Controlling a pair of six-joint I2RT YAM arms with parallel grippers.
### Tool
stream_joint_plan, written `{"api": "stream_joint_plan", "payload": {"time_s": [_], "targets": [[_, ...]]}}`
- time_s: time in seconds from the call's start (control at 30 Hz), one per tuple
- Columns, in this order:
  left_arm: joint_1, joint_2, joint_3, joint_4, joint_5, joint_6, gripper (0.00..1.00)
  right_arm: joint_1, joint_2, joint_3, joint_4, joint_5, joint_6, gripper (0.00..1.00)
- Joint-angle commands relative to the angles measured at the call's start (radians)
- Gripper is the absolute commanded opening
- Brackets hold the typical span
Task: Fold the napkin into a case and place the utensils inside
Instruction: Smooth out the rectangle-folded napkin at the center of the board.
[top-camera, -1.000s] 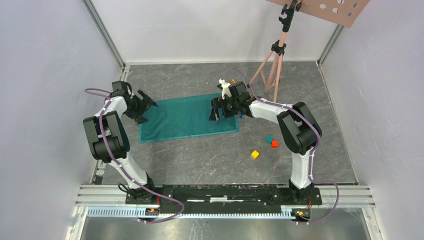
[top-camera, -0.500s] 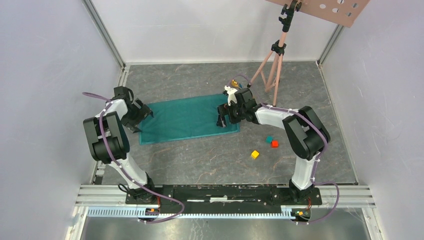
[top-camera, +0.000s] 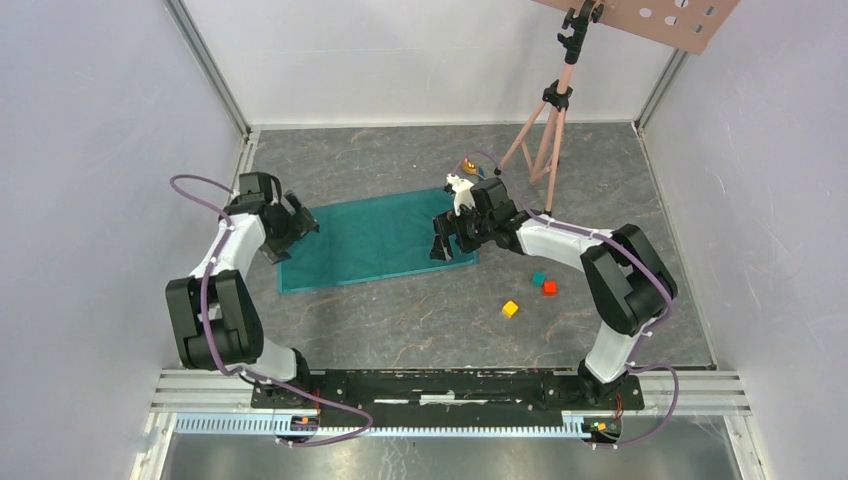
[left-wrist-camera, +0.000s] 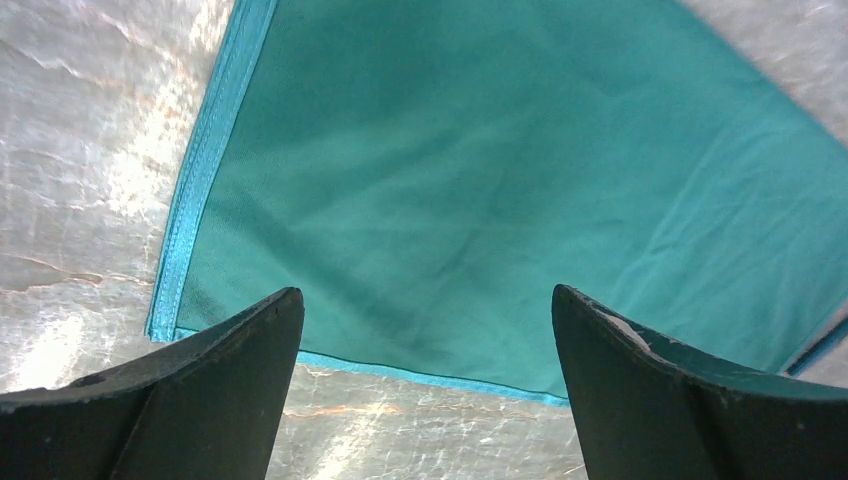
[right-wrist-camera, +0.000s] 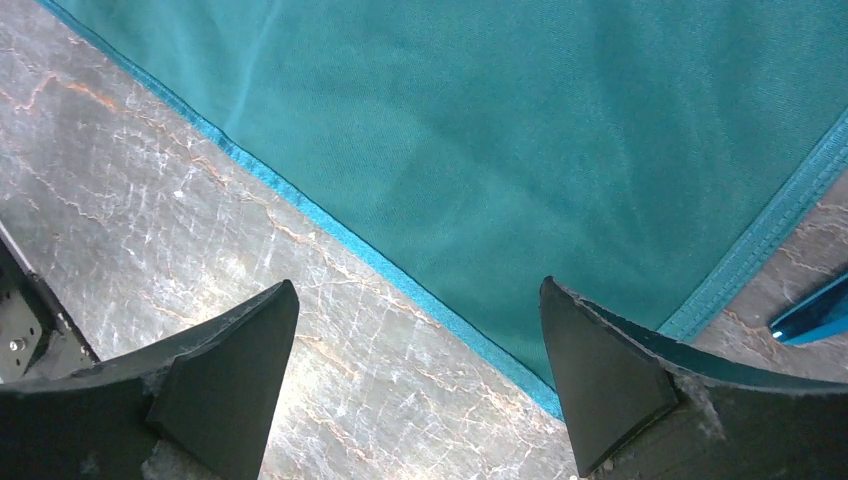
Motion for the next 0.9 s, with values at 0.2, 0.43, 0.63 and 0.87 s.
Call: {"api": "stream_joint_plan", "payload": {"time_s": [0.2,0.43,0.63,0.87], "targets": [[0.01,0.127,-0.066,0.002,0.067,0.068,1.0,-0.003,0.022,-0.029,0.085,-0.033,-0.004,0.96],[0.029,0.153,-0.067,-0.098,-0.088,0.071,1.0,-0.014,0.022,-0.087,0.074,0.044,-0.029,0.96],[0.088,0.115,-0.096,-0.174,-0.172,0.021,1.0,-0.011,-0.012,-0.147,0.059,0.091,-0.05,0.96],[0.11,-0.074,-0.136,-0.257,-0.174,-0.075,1.0,0.038,-0.072,-0.171,-0.014,0.076,-0.055,0.95]]}}
